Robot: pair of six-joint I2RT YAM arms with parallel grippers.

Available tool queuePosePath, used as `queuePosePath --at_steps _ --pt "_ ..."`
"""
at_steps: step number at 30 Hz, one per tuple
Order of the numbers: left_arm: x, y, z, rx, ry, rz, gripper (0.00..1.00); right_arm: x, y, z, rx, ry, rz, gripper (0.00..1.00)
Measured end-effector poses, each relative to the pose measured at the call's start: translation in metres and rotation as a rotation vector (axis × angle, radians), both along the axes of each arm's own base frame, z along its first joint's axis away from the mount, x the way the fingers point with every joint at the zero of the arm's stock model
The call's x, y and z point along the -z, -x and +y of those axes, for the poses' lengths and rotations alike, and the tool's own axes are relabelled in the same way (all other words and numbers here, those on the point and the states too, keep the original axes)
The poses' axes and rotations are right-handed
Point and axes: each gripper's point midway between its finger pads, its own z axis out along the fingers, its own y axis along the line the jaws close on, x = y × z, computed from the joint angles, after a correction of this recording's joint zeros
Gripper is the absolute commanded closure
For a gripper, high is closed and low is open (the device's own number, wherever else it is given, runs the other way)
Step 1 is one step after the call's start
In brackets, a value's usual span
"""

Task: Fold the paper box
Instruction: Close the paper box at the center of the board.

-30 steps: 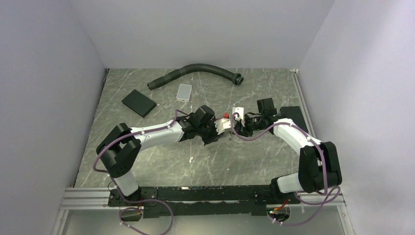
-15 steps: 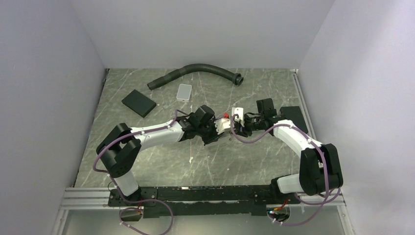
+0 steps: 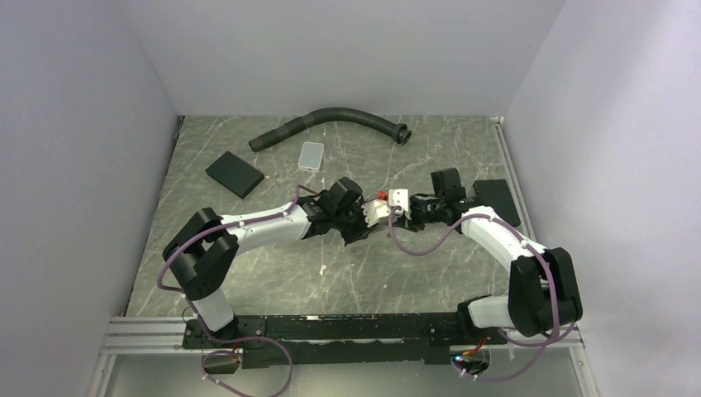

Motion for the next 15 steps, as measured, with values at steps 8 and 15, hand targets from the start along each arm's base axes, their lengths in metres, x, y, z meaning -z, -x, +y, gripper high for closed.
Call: queuePosePath --at_steps 8,15 --pt "0.0004 -0.0005 0.0000 0.005 0.001 0.003 0.68 -0.0014 0.0003 0.0020 -0.035 0.008 -0.043 0.67" --pt "0.0007 -0.0005 0.0001 0.014 0.000 -0.001 0.68 -0.0016 -0.0003 0.0020 -0.043 0.011 -0.057 0.67"
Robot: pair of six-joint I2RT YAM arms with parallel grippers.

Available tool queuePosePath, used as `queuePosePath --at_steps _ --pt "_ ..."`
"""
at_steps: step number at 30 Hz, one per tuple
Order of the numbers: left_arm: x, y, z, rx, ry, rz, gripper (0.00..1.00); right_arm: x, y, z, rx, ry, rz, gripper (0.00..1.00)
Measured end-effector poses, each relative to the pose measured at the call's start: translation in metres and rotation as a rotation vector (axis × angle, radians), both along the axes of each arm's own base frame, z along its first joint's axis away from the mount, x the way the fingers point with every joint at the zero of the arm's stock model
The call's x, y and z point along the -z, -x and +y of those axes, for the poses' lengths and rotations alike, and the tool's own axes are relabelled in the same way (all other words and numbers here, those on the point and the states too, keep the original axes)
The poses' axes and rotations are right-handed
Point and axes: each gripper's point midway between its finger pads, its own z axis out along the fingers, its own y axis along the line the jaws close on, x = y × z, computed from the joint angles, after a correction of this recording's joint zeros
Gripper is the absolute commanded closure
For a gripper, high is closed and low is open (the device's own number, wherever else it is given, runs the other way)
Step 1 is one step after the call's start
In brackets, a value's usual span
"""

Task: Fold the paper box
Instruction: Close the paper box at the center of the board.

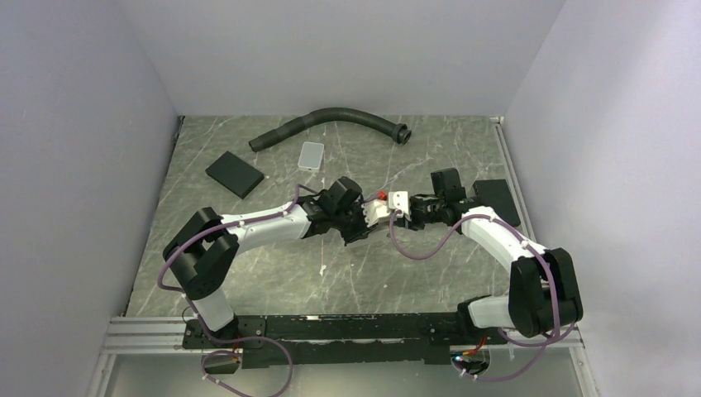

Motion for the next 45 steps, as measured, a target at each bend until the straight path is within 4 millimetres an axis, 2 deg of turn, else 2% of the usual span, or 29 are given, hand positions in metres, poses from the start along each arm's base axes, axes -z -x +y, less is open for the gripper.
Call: queuePosePath --at_steps 45 --pt "0.001 0.007 -0.001 0.097 -0.007 -0.012 0.68 -0.012 -0.012 -0.005 -0.086 0.089 -0.207 0.57"
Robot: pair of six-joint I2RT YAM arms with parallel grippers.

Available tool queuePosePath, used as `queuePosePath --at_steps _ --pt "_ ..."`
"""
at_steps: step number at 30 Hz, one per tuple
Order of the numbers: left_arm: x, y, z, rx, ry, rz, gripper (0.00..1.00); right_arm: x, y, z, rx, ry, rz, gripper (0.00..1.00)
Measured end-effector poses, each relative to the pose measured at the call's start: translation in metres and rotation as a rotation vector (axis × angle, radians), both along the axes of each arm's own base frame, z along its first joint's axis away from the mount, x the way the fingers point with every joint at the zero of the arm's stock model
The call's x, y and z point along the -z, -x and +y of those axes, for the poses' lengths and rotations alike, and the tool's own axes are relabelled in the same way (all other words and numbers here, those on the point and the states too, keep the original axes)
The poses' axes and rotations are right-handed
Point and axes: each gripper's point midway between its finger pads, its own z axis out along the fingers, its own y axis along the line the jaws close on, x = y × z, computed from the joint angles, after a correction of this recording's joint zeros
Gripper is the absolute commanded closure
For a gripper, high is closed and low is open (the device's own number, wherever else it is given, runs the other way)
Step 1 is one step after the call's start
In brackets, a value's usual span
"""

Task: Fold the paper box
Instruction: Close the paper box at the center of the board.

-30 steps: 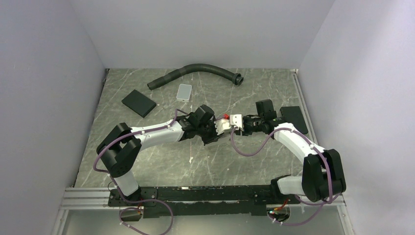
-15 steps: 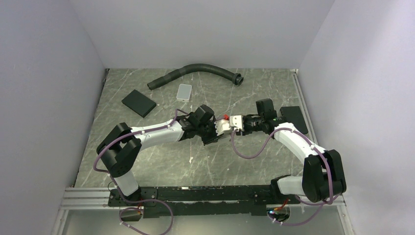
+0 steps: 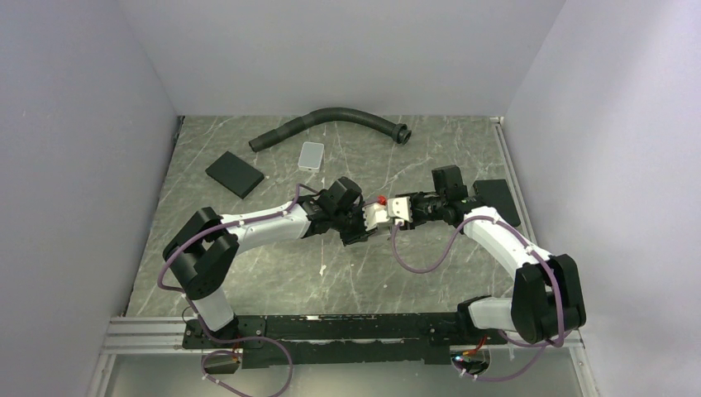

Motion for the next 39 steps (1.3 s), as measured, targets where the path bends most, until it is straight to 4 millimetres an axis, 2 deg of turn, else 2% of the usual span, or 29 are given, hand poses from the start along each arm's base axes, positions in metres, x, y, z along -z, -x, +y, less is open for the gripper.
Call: queuePosePath --at_steps 15,22,31,34,39 --pt "0.001 0.002 0.000 0.020 -0.005 -0.005 0.68 0.000 0.006 -0.002 -0.029 0.006 0.007 0.52" --pt "-0.001 -0.002 -0.004 -0.041 0.020 0.020 0.68 0.019 0.041 -0.006 -0.105 -0.007 0.131 0.49" --pt "-0.001 -0.002 -0.007 -0.049 0.030 0.024 0.68 0.020 0.037 -0.019 -0.066 -0.026 0.130 0.43" --pt "-0.001 -0.002 -0.007 -0.049 0.030 0.024 0.67 0.018 0.033 -0.023 -0.077 -0.019 0.091 0.40" --pt "-0.001 -0.002 -0.007 -0.048 0.030 0.024 0.67 0.017 0.028 -0.026 -0.126 0.002 0.005 0.41"
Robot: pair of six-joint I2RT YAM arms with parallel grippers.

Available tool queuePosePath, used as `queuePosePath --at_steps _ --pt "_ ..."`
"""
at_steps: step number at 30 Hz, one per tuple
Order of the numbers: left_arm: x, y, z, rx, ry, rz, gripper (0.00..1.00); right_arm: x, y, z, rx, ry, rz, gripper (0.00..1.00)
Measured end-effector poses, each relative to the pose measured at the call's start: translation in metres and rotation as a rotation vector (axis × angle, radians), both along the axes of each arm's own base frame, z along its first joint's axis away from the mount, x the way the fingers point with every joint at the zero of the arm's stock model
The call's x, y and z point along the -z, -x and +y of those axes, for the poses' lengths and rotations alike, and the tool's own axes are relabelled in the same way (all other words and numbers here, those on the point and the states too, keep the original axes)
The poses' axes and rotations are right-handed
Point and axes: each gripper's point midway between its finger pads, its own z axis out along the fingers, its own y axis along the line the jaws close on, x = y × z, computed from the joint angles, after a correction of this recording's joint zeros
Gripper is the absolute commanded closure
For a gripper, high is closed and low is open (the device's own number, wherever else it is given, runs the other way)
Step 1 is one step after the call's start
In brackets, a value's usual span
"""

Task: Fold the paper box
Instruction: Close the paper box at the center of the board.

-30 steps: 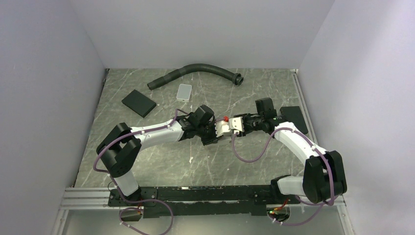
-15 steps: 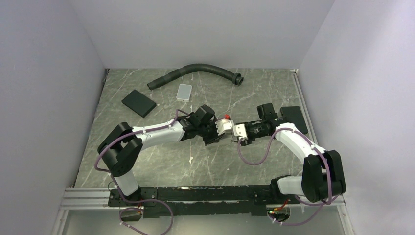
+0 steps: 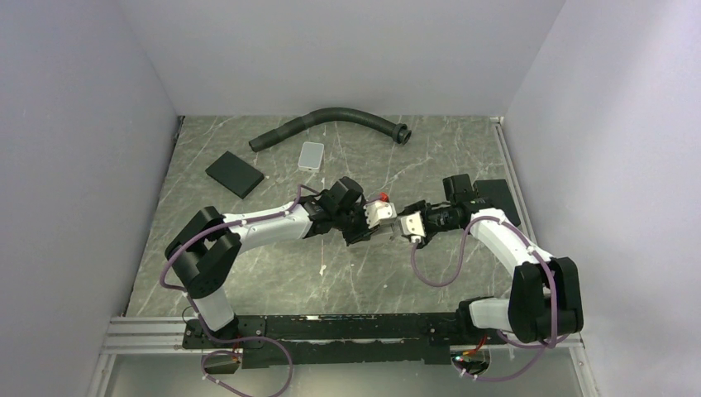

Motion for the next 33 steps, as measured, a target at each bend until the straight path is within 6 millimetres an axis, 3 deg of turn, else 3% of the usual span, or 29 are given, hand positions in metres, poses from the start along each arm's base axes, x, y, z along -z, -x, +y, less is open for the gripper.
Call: queuePosePath --at_steps 13,26,33 --pt "0.000 0.000 0.000 0.002 0.000 -0.001 0.67 0.003 -0.012 0.010 -0.141 0.011 -0.133 0.58" --pt "0.000 -0.001 -0.001 0.002 -0.002 0.001 0.67 0.004 -0.008 0.020 -0.202 0.038 -0.173 0.65" --pt "0.000 -0.001 -0.001 0.002 -0.003 0.001 0.67 0.004 -0.010 0.018 -0.210 0.074 -0.207 0.63"
